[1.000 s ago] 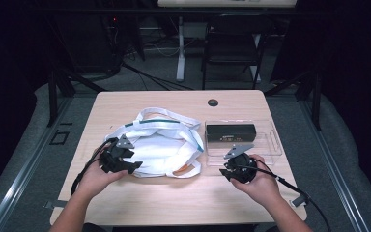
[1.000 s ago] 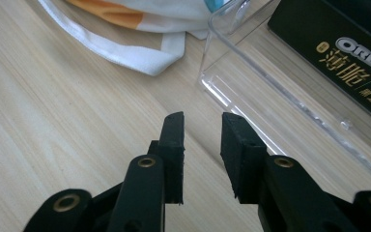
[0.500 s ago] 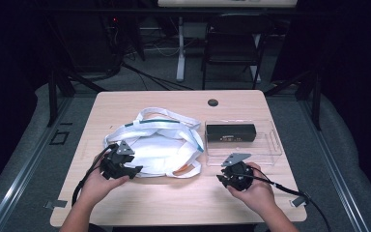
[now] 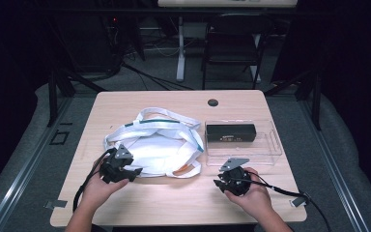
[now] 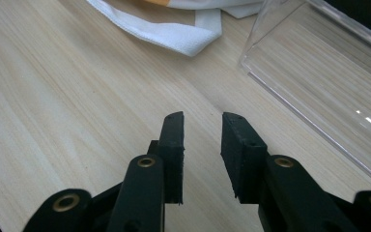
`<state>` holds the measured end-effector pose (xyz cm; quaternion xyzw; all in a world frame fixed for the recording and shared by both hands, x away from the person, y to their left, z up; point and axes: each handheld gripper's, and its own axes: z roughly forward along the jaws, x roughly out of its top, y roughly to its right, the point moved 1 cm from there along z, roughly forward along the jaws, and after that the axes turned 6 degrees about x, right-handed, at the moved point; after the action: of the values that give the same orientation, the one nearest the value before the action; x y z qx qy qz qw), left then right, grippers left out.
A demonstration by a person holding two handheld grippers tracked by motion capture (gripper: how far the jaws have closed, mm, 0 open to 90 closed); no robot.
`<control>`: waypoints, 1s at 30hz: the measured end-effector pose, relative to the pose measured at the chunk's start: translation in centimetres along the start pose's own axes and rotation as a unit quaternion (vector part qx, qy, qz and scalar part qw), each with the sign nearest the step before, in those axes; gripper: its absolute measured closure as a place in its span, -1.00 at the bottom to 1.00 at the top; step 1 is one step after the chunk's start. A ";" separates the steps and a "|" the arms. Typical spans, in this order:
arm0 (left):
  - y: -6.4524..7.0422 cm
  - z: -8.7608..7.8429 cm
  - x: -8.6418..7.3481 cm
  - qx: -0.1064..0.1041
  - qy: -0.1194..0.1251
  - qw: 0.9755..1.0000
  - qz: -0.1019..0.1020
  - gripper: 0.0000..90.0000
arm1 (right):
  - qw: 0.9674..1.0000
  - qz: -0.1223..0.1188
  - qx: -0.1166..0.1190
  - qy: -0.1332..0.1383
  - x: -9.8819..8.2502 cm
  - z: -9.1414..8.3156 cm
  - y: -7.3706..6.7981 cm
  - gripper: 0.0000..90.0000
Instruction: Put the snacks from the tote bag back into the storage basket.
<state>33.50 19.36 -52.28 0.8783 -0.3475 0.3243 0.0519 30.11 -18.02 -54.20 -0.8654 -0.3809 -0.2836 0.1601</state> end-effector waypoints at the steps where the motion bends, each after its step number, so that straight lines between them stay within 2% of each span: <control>1: 0.0 0.0 -0.1 0.000 0.001 1.000 0.002 0.06 | 1.000 -0.001 0.000 -0.002 0.0 0.0 0.0 0.57; 9: 0.0 0.0 -0.6 -0.002 0.008 1.000 -0.005 0.06 | 1.000 0.000 0.002 0.002 -0.2 0.2 -0.2 0.57; 17: 0.0 0.1 -1.5 -0.001 0.011 1.000 -0.009 0.06 | 1.000 0.009 0.000 0.020 -0.6 0.2 0.1 0.57; 23: -0.1 0.1 -1.7 -0.002 0.017 1.000 -0.015 0.06 | 0.998 0.036 0.016 0.041 -1.0 0.2 0.6 0.59; 30: 0.0 0.4 -1.9 -0.002 0.017 1.000 -0.017 0.06 | 0.999 0.029 0.015 0.043 -1.1 0.3 0.5 0.61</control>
<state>32.71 20.33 -53.72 0.8784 -0.3320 0.3375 0.0651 30.07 -18.82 -55.16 -0.8605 -0.3531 -0.3097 0.1973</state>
